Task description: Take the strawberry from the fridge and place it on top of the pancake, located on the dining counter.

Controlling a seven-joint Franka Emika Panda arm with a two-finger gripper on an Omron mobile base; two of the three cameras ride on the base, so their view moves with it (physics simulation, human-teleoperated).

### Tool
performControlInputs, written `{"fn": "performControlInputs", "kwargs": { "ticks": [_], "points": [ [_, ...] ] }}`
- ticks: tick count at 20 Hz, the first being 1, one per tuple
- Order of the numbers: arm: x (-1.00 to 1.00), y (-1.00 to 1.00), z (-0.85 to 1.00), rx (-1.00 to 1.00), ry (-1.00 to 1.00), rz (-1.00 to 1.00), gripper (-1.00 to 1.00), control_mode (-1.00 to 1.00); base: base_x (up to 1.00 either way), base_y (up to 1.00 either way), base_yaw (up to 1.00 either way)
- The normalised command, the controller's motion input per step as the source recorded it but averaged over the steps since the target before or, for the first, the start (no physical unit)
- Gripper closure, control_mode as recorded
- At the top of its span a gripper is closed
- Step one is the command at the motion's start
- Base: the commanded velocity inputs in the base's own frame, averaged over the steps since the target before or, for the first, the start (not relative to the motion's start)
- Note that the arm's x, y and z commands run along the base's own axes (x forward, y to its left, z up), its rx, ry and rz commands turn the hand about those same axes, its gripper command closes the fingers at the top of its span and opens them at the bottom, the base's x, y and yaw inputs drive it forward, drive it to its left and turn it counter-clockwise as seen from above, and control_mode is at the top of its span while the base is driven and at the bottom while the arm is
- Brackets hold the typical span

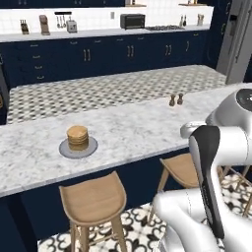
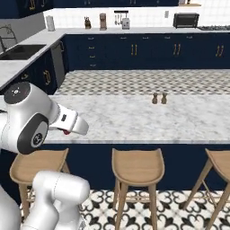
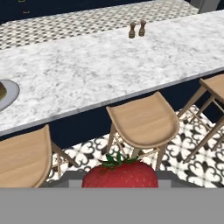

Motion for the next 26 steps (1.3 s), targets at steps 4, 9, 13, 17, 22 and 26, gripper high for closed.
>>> {"fn": "performControlInputs", "kwargs": {
  "ticks": [4, 9, 13, 17, 22, 26],
  "points": [
    [0.0, 0.0, 0.0, 0.0, 0.0, 0.0, 1.0, 1.0, -0.27, 1.0, 0.14],
    [0.0, 0.0, 0.0, 0.0, 0.0, 0.0, 1.0, 1.0, -0.06, 0.9, 0.25],
    [0.0, 0.0, 0.0, 0.0, 0.0, 0.0, 1.0, 1.0, 0.37, 0.76, 0.14],
    [0.0, 0.0, 0.0, 0.0, 0.0, 0.0, 1.0, 1.0, 0.59, 0.16, 0.0],
    [0.0, 0.0, 0.0, 0.0, 0.0, 0.0, 1.0, 1.0, 0.57, 0.24, 0.05],
    [0.0, 0.0, 0.0, 0.0, 0.0, 0.0, 1.0, 1.0, 0.05, -0.01, 0.03]
  ]
}}
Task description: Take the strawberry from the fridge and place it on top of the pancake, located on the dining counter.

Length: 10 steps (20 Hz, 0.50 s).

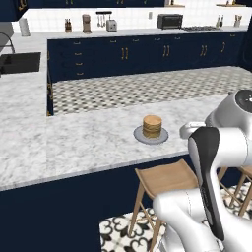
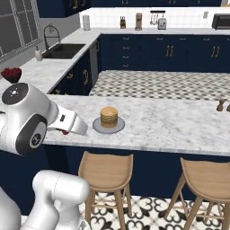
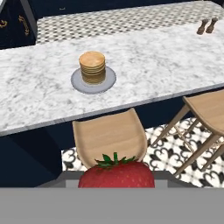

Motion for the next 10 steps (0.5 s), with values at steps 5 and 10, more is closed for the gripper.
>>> {"fn": "performControlInputs", "kwargs": {
  "ticks": [5, 10],
  "points": [
    [0.58, 0.0, 0.0, 0.0, 0.02, 0.07, 1.0, -1.0, 0.17, 0.0, 0.01],
    [1.0, 0.0, 0.0, 0.0, 0.08, 0.18, 1.0, -1.0, 0.0, 0.0, 0.0]
  ]
}}
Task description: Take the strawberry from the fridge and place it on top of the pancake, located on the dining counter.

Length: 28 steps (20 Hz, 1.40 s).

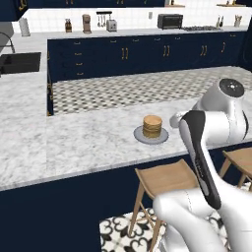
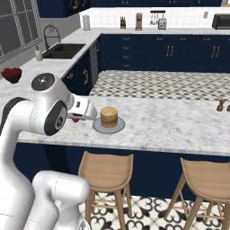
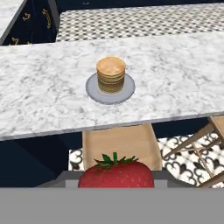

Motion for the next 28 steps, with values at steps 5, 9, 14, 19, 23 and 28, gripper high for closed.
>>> {"fn": "performControlInputs", "kwargs": {
  "ticks": [5, 9, 14, 19, 23, 28],
  "points": [
    [1.0, 0.02, -0.06, 0.0, 0.16, 0.14, 1.0, -1.0, 0.0, 0.0, 0.0],
    [1.0, 0.0, -0.36, 0.0, 0.36, 0.07, 1.0, -1.0, 0.0, 0.0, 0.0],
    [1.0, -0.01, -0.51, -0.03, 0.41, 0.04, 1.0, -1.0, 0.0, 0.0, 0.0],
    [1.0, -0.08, -0.14, -0.03, 0.15, 0.04, 1.0, -1.0, 0.0, 0.0, 0.0],
    [1.0, -0.1, -0.15, 0.0, 0.01, 0.03, 1.0, -1.0, 0.0, 0.0, 0.0],
    [1.0, -0.06, -0.52, 0.0, -0.05, 0.0, 1.0, -1.0, 0.0, 0.0, 0.0]
  ]
}}
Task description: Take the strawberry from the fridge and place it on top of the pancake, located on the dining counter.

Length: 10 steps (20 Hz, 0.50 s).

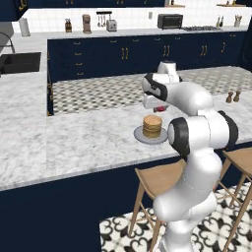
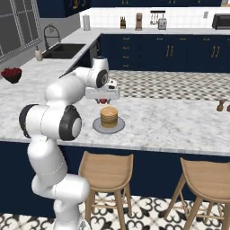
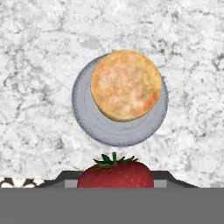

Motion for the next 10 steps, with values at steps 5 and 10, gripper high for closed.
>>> {"fn": "performControlInputs", "kwargs": {
  "ticks": [5, 10],
  "points": [
    [1.0, -0.09, -0.76, 0.0, -0.02, 0.0, 1.0, -1.0, 0.0, 0.0, 0.0],
    [0.89, 0.0, -0.46, 0.0, -0.05, 0.02, 1.0, -1.0, 0.0, 0.0, 0.0]
  ]
}}
